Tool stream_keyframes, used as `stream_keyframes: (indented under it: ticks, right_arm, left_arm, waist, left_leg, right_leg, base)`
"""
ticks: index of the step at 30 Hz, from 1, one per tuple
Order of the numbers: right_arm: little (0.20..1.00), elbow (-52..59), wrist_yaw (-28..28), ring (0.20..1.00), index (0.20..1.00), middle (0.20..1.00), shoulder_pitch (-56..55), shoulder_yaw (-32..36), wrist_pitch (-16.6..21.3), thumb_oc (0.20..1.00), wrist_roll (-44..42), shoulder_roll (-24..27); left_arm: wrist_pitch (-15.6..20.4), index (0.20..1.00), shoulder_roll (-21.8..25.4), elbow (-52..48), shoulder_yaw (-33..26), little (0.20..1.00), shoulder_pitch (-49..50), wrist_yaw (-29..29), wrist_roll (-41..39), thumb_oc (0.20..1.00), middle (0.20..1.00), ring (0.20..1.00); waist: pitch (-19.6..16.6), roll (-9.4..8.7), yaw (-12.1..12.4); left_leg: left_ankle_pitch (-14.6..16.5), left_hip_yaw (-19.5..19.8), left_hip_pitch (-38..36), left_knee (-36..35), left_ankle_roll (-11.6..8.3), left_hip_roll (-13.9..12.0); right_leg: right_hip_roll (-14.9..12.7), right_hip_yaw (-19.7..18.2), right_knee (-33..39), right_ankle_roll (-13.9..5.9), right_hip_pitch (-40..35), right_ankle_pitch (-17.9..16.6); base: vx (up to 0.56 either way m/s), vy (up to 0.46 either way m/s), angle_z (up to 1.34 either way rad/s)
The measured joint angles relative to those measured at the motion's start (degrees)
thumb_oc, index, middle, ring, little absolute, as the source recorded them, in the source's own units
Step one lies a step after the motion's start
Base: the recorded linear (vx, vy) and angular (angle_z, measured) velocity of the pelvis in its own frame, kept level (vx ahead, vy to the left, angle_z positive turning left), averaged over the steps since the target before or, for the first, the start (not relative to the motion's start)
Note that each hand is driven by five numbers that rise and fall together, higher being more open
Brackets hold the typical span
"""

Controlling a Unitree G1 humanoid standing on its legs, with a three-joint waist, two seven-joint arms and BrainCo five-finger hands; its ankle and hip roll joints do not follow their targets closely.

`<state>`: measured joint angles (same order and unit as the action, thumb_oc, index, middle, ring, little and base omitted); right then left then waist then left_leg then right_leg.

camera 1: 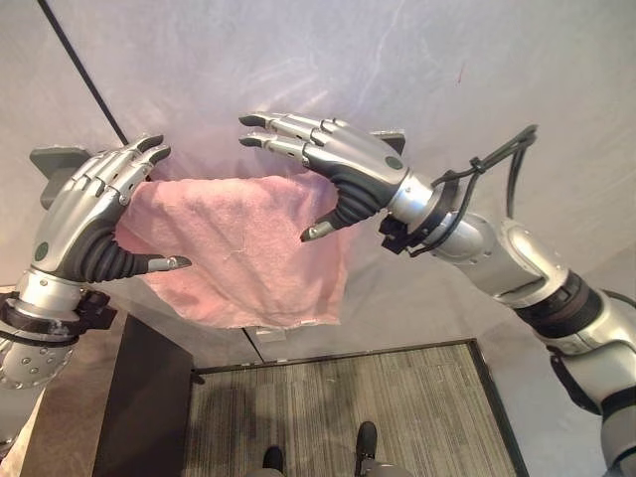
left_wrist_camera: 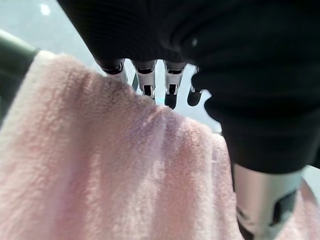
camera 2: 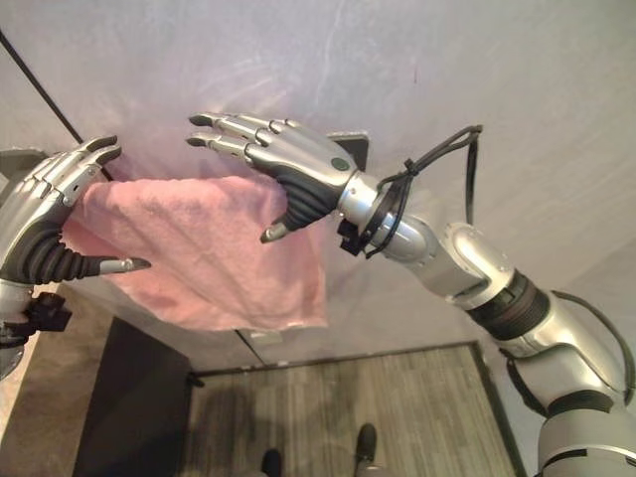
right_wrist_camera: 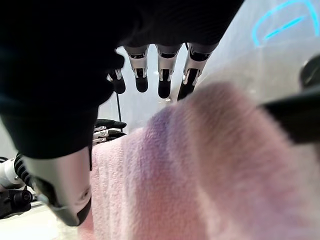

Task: Put brush and paste in cup on sink, flatten towel.

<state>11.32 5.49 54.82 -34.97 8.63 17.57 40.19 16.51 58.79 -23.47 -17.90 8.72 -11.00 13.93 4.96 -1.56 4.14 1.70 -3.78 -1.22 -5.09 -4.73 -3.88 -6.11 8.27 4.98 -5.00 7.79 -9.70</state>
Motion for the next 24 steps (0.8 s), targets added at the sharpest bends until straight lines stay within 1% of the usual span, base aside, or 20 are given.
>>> stream_keyframes:
  ticks: [3, 5, 7, 11, 14, 17, 20, 21, 24]
  right_arm:
    - [1.0, -0.7, 0.1, 1.0, 1.0, 1.0, -0.1, 0.0, 0.0, 1.0, 0.0, -1.2]
    - [1.0, -1.2, 0.4, 1.0, 1.0, 1.0, -0.3, 0.0, 0.0, 1.0, 0.0, -1.8]
    - [1.0, -1.4, 1.0, 1.0, 1.0, 1.0, -0.6, 0.0, 0.0, 1.0, 0.0, -2.0]
    - [1.0, -1.4, 1.6, 1.0, 1.0, 1.0, -1.1, -0.1, 0.0, 1.0, 0.0, -2.1]
    - [1.0, -1.5, 2.6, 1.0, 1.0, 1.0, -1.2, -0.5, 0.0, 1.0, 0.0, -2.0]
    - [1.0, -1.5, 4.1, 1.0, 1.0, 1.0, -1.2, -0.8, 0.0, 1.0, 0.1, -0.9]
    - [1.0, -0.9, 5.0, 1.0, 1.0, 1.0, -1.2, -1.7, 0.2, 1.0, 0.1, 1.3]
    - [1.0, 0.0, 5.9, 1.0, 1.0, 1.0, -1.2, -2.5, 0.4, 1.0, 0.2, 3.3]
    - [1.0, 1.3, 6.4, 1.0, 1.0, 1.0, -1.1, -2.9, 0.7, 1.0, 1.1, 6.4]
  left_arm:
    - [0.0, 1.0, 0.1, -0.1, 2.3, 1.0, -2.5, 0.2, -0.2, 1.0, 1.0, 1.0]
    - [0.0, 1.0, 0.2, -0.1, 3.9, 1.0, -4.2, 0.9, -0.6, 1.0, 1.0, 1.0]
    - [0.1, 1.0, 1.7, -0.3, 5.8, 1.0, -5.6, 1.6, -0.6, 1.0, 1.0, 1.0]
    - [0.5, 1.0, 1.8, -0.5, 7.5, 1.0, -7.0, 2.8, -1.4, 1.0, 1.0, 1.0]
    - [0.7, 1.0, 1.8, -0.7, 7.9, 1.0, -7.0, 3.6, -1.9, 1.0, 1.0, 1.0]
    - [0.9, 1.0, 2.4, -0.7, 7.9, 1.0, -6.9, 4.7, -1.9, 1.0, 1.0, 1.0]
    - [1.4, 1.0, 4.5, -0.8, 7.9, 1.0, -5.9, 5.6, -1.9, 1.0, 1.0, 1.0]
    - [1.8, 1.0, 5.6, -1.1, 7.7, 1.0, -4.3, 6.0, -1.8, 1.0, 1.0, 1.0]
    - [2.3, 1.0, 6.5, -1.9, 5.3, 1.0, -1.3, 6.5, -1.9, 1.0, 1.0, 1.0]
  waist:
    - [0.1, 0.22, -0.2]
    - [0.4, 0.68, -0.2]
    - [0.6, 0.9, -0.4]
    - [0.9, 1.35, -0.7]
    - [0.9, 1.46, -0.6]
    - [1.0, 1.57, -1.3]
    - [1.0, 1.58, -1.4]
    - [1.1, 1.65, -1.5]
    - [1.1, 1.68, -1.4]
  left_leg:
    - [-0.1, 0.0, -0.2, 0.0, 0.08, 0.1]
    - [-0.1, 0.0, -0.7, 0.0, 0.1, 0.3]
    - [-0.1, -0.1, -0.8, 0.0, 0.13, 0.6]
    - [-0.1, -0.3, -1.3, 0.0, 0.27, 1.1]
    - [0.1, -1.5, -1.7, 0.0, 0.52, 1.3]
    - [0.1, -1.7, -1.6, 0.0, 0.66, 1.7]
    - [0.2, -1.7, -1.6, 0.0, 0.7, 1.8]
    - [0.2, -1.7, -1.6, 0.0, 0.71, 1.9]
    - [0.2, -1.8, -1.6, 0.0, 0.79, 1.9]
  right_leg:
    - [-0.1, 0.0, 0.0, -0.02, -0.1, 0.0]
    - [-0.3, -0.1, 0.0, -0.11, -0.7, 0.0]
    - [-0.5, -0.1, 0.0, -0.24, -0.8, 0.0]
    - [-1.0, -0.5, 0.0, -0.49, -0.8, -0.2]
    - [-1.1, -1.5, 0.0, -0.72, -0.8, -0.4]
    - [-1.5, -1.7, 0.0, -0.94, -0.8, -0.5]
    - [-1.6, -1.7, 0.0, -1.02, -0.8, -0.5]
    - [-1.7, -1.8, 0.0, -1.06, -0.7, -0.5]
    - [-1.7, -1.8, 0.0, -1.07, -0.8, -0.5]
  base:
    - [-0.02, 0.073, 0.0]
    - [-0.02, 0.075, 0.0]
    - [0.0, 0.06, 0.0]
    - [-0.01, 0.036, -0.03]
    - [0.0, 0.033, -0.15]
    - [0.01, 0.003, -0.02]
    - [-0.02, -0.006, 0.0]
    - [-0.04, -0.011, 0.0]
    - [0.0, 0.0, 0.0]
